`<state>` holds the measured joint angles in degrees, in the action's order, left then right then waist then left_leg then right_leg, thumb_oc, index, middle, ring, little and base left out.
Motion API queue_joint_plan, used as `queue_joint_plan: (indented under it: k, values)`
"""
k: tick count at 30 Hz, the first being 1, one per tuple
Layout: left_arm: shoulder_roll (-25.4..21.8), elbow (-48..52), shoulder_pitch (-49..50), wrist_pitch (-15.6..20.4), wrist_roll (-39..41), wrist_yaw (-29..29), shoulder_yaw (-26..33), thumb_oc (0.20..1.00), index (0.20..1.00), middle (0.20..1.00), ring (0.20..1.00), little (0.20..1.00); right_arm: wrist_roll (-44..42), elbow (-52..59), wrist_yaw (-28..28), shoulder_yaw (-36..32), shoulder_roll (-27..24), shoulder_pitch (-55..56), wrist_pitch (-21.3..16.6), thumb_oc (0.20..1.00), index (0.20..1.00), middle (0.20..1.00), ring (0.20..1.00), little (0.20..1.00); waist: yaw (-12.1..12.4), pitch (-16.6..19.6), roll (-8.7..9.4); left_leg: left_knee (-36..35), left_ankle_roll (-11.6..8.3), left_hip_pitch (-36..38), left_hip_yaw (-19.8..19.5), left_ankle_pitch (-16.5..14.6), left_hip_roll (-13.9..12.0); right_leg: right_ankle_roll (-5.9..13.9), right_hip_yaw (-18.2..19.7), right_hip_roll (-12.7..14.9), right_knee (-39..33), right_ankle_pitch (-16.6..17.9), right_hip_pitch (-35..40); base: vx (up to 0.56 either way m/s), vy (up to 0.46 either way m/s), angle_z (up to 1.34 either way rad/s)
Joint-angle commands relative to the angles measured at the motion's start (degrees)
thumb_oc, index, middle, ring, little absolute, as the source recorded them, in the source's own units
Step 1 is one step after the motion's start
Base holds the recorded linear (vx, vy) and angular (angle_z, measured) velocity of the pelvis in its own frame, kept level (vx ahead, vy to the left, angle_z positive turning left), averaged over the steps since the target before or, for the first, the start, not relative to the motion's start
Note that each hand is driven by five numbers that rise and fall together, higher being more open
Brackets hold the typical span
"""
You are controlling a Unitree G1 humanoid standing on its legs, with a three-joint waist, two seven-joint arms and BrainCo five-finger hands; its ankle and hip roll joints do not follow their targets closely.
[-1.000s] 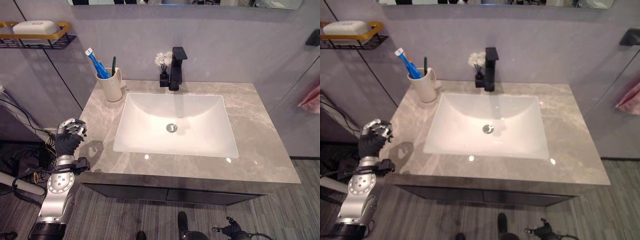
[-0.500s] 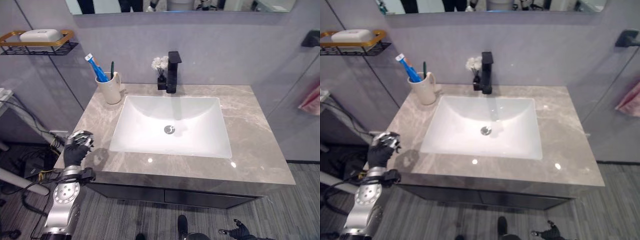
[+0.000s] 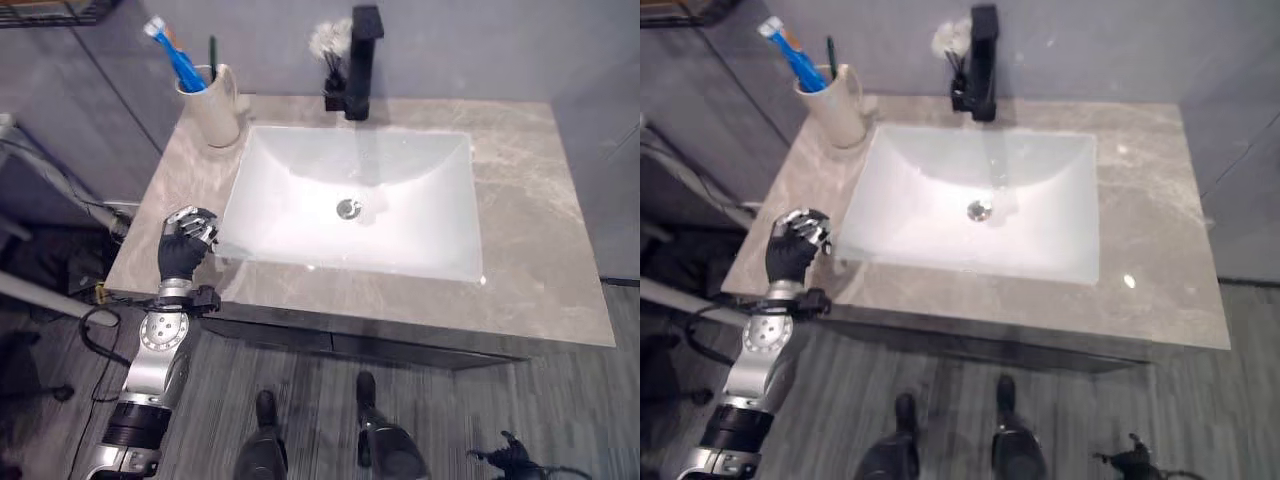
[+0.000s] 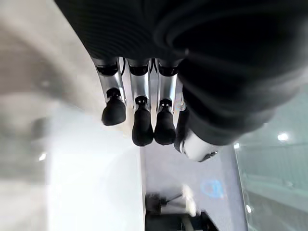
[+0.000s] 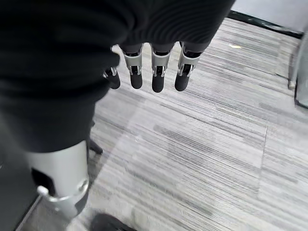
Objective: Put brush and paste in cup on sink, flatten towel.
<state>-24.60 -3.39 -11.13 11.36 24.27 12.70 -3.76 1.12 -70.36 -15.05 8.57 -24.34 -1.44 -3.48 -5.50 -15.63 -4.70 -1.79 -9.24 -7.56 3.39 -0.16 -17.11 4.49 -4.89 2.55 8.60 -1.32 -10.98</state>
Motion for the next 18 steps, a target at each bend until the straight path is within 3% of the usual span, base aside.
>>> queue_joint_plan:
  k: [1,7,9,13,15,16,17,18]
  values:
    - [-3.84,4.87,2.63,3.28,0.32,0.41,3.57,0.200,0.200,0.200,0.200,0.200,-1.25,-1.14,-0.97,0.25,1.26,2.57,0.58,1.000,1.000,1.000,1.000,1.000,1.03,6.68,3.56,7.12,2.44,-4.03,1.55,5.03,6.46,2.66,2.57,7.44,-8.41,-0.35,11.89,0.20,0.256,-0.36]
    - [-6.35,6.52,2.90,3.53,0.46,0.36,4.34,0.200,0.200,0.200,0.200,0.200,-1.14,0.18,-0.54,0.72,3.41,1.76,0.86,1.000,1.000,1.000,1.000,1.000,1.72,7.85,5.08,14.62,5.21,-6.28,3.94,-1.16,9.69,5.34,4.51,12.85,-8.43,1.09,13.32,0.16,0.269,-0.21]
    - [-8.17,8.15,3.49,3.76,0.00,0.30,5.00,0.200,0.200,0.200,0.200,0.200,0.35,2.11,-0.49,1.88,4.54,0.62,0.85,1.000,1.000,1.000,1.000,1.000,1.94,7.95,5.57,15.27,7.32,-6.28,5.05,-3.14,12.37,6.53,5.72,15.53,-5.04,7.52,10.43,0.15,0.383,-0.18]
    - [-9.65,10.62,5.36,3.58,-0.98,-0.27,5.89,0.200,0.200,0.200,0.200,0.200,1.32,3.78,0.11,2.63,5.12,0.35,0.71,1.000,1.000,1.000,1.000,1.000,2.12,8.05,5.13,12.90,9.85,-3.94,5.72,-4.39,15.32,6.11,5.17,17.00,-0.84,11.72,7.74,0.11,0.286,-0.15]
    - [-9.41,11.15,6.22,3.53,-1.28,-0.44,6.41,0.200,0.200,0.200,0.200,0.200,1.17,4.18,0.23,2.65,5.41,0.41,0.43,1.000,1.000,1.000,1.000,1.000,1.79,7.65,4.72,11.43,10.61,-2.42,5.53,-4.65,16.32,5.44,5.45,14.25,2.19,9.38,6.64,0.10,0.275,-0.34]
    - [-8.94,10.91,6.14,3.63,-0.84,-0.73,5.75,0.200,0.200,0.200,0.200,0.200,0.47,4.13,0.36,2.67,5.78,0.49,0.06,1.000,1.000,1.000,1.000,1.000,0.43,7.60,4.35,9.73,11.00,-0.59,5.02,-4.58,16.88,4.35,8.34,8.98,3.06,5.16,4.91,0.13,0.265,-0.23]
    - [-8.49,10.72,5.84,3.37,-0.81,-1.06,5.52,0.200,0.200,0.200,0.200,0.200,-0.07,3.91,0.37,2.88,6.11,0.60,-0.24,1.000,1.000,1.000,1.000,1.000,0.12,7.67,4.08,8.20,11.25,0.32,5.15,-4.08,16.98,3.66,8.63,6.17,2.96,2.81,2.97,0.13,0.199,-0.08]
    - [-8.44,10.69,5.83,3.37,-0.81,-1.07,5.50,0.200,0.200,0.200,0.200,0.200,-0.10,3.87,0.36,2.88,6.06,0.61,-0.28,1.000,1.000,1.000,1.000,1.000,0.19,7.61,4.06,7.90,11.19,0.65,5.21,-4.15,16.96,3.59,8.72,6.12,3.49,2.36,2.87,0.14,0.164,-0.05]
